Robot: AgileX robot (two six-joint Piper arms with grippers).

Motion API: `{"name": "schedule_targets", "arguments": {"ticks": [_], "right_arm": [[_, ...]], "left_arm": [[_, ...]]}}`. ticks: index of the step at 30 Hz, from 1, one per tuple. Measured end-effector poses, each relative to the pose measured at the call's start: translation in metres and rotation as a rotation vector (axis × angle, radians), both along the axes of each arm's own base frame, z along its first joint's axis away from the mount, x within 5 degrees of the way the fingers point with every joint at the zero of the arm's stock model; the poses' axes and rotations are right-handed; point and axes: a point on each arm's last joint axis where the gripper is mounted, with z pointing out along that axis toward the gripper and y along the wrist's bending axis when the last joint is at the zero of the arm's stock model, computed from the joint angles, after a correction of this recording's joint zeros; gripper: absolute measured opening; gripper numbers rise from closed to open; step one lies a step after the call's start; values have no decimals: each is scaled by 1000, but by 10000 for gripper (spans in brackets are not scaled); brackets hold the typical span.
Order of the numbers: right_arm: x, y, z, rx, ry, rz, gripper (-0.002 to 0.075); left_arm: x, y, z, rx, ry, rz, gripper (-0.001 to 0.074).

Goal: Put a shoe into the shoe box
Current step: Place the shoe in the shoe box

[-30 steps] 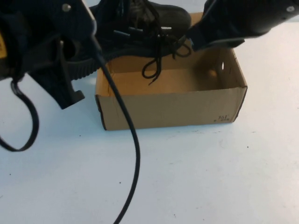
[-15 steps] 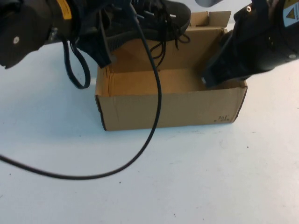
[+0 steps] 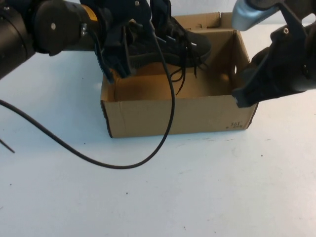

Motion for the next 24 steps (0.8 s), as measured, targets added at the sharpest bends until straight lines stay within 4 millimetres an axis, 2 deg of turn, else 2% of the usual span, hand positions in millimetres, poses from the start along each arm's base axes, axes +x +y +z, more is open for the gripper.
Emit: {"name": "schedule_targets", "arguments": {"ticks": [5, 12, 18, 24], "right_arm": [[-5, -6, -3, 6, -1, -19, -16], [-10, -15, 4, -9, -39, -42, -16], [-19, -39, 19, -21, -112, -177, -16], [-30, -62, 39, 26, -227, -305, -16]], "left_arm": [[13, -7, -1, -33, 0, -32, 19], [38, -14, -6, -102, 22, -43, 19], [58, -11, -10, -144, 43, -50, 19], [70, -20, -34, -159, 91, -117, 19]]}}
